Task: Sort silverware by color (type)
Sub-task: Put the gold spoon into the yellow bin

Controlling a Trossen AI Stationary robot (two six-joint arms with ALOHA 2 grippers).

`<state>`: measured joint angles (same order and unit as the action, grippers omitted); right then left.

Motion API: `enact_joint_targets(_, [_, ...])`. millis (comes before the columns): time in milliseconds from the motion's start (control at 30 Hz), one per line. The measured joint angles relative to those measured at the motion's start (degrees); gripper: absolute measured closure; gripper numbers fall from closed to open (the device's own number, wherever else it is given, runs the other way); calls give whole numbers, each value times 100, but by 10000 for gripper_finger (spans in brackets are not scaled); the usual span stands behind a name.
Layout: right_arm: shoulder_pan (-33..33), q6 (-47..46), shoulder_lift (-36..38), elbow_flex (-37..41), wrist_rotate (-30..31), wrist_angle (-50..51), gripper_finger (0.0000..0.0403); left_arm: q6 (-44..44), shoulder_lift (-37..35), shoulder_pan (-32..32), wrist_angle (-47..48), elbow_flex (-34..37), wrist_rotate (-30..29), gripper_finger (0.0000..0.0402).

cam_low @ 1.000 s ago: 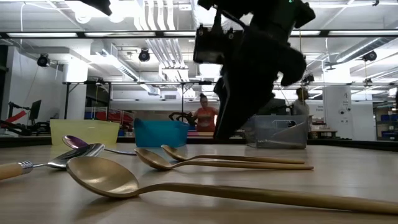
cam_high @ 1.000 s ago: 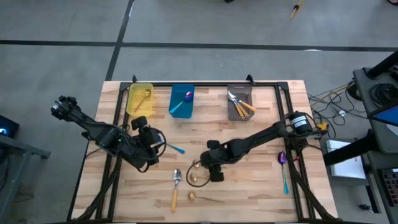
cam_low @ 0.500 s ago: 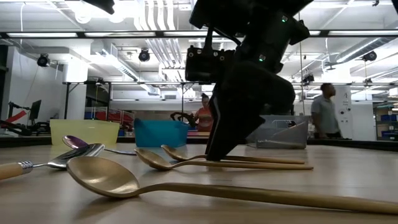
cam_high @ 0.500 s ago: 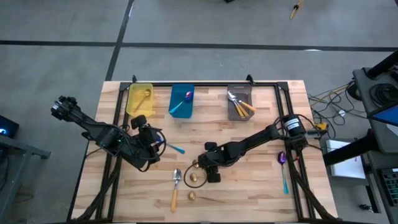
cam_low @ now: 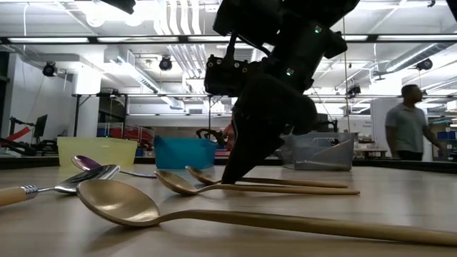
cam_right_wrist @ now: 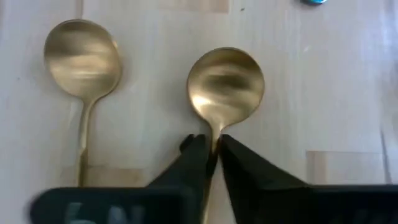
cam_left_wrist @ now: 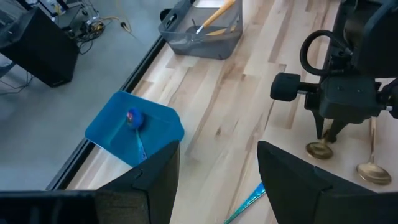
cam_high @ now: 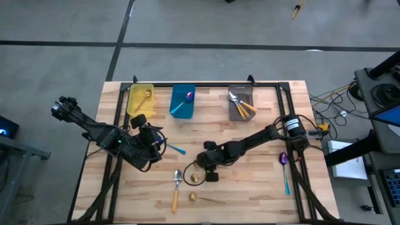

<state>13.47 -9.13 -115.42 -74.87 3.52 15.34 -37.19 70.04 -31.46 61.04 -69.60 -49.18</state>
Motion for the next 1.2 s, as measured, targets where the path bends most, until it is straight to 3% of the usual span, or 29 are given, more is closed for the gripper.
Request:
enact_joint_targets(67, [-1,13,0,2,5,-12,384,1,1,0,0,0,1,207])
enact_joint_targets(333, [-50,217,316,30,209,60,392,1,86,0,-49,0,-63,207])
enact_joint_targets(667, [-300,778,1683,367,1035,-212,393,528,342,-11,-443,295,-285,207])
enact_joint_targets(767, [-346,895,2157,708,1321,-1018,393,921,334,-11,-976,638,-184,207])
enact_joint_targets(900, [-424,1116,2574,1329,1483,-2664,393,1985,297,4,-2235,1128,517,207])
enact_joint_targets(1033, [-487,1334,2610,1865,1452,-4505,393,3026,271,91,-3951,1627,859,207])
enact_joint_targets(1200, [-536,1459,2384,2208,1525,-6382,393,3601,225,417,-5758,2322,862,207])
